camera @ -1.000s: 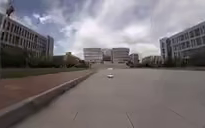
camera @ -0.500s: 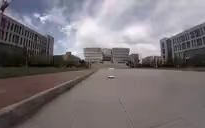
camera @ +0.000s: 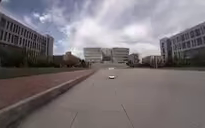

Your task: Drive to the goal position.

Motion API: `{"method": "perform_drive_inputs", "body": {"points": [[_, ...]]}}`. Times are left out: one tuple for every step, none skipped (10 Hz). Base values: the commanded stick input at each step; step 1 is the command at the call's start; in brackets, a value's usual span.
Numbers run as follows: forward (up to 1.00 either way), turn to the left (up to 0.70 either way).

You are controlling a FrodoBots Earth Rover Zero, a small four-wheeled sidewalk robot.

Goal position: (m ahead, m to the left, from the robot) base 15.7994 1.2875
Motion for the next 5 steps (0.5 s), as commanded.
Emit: {"method": "perform_drive_inputs", "body": {"points": [[0.7, 0.0], [0.7, 0.0], [0.7, 0.0], [0.7, 0.0], [0.7, 0.0]]}}
